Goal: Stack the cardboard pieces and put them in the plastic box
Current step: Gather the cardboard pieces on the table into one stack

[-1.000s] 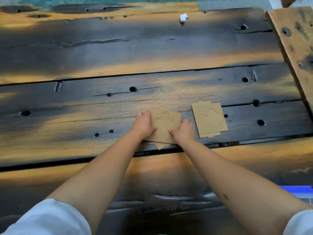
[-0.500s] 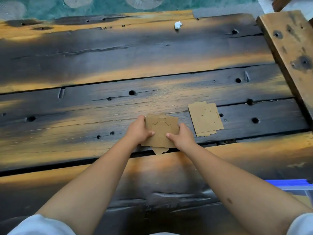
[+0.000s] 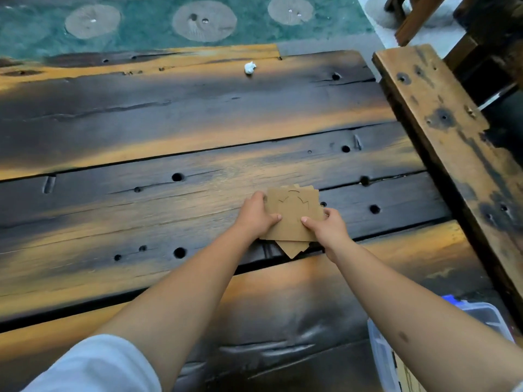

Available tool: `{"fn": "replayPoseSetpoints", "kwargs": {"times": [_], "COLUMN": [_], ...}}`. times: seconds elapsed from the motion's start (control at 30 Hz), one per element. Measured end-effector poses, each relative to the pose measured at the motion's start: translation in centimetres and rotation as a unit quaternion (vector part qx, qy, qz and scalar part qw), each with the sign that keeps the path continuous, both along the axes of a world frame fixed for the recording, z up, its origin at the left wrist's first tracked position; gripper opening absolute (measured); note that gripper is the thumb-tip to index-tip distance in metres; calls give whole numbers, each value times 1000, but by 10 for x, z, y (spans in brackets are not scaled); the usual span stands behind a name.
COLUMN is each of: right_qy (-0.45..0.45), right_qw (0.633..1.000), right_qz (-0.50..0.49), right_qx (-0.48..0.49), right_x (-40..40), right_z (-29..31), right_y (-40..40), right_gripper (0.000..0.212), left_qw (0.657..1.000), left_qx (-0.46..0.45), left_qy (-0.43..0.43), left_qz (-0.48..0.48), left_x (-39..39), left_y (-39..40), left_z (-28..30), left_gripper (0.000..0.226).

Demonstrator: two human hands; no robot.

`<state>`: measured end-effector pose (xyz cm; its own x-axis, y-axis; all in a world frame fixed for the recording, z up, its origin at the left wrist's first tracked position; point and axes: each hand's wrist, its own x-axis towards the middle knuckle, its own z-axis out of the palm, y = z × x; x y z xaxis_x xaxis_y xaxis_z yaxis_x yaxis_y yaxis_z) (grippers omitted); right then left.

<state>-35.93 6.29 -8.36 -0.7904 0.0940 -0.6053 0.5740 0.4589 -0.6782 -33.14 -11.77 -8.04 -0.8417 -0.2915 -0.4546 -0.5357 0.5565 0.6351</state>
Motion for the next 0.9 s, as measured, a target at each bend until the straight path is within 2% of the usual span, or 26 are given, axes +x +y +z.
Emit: {"fn": "replayPoseSetpoints", "kwargs": {"times": [0.13, 0.23, 0.33, 0.43, 0.57, 0.63, 0.73, 0.8, 0.9], "right_qy": [3, -3, 22, 24, 4, 2, -6, -5, 4], "right_qw": [998, 995, 990, 992, 997, 999, 998, 997, 991], "right_qz": [20, 39, 62, 40, 9, 10, 51, 80, 124], "right_qx": [63, 91, 126, 120, 73, 51, 22, -3, -44], "right_x": [-26, -40, -44, -41, -35, -30, -19, -12, 4], "right_z": [-11, -22, -28, -35, -37, -36, -33, -28, -12], "right_y": [12, 14, 11, 7, 2, 1, -1, -2, -6], "right_gripper": [74, 68, 57, 54, 62, 64, 64, 61, 63], "left_qw": [998, 992, 983, 981, 986, 992, 997, 997, 995], "left_qx": [-39, -85, -119, -127, -100, -55, 48, 59, 84], "left_qy": [-30, -33, -13, 1, -7, 6, -14, -25, 14], "left_qz": [-26, -91, -137, -144, -133, -115, -59, -50, -58], "left_x": [-30, -44, -47, -49, -46, -41, -27, -14, 13], "left_y": [15, 16, 12, 9, 1, -4, -12, -17, -24], "left_z": [-17, -33, -41, -44, -39, -35, -24, -18, -5], "left_gripper": [72, 72, 68, 63, 61, 57, 66, 71, 57]}}
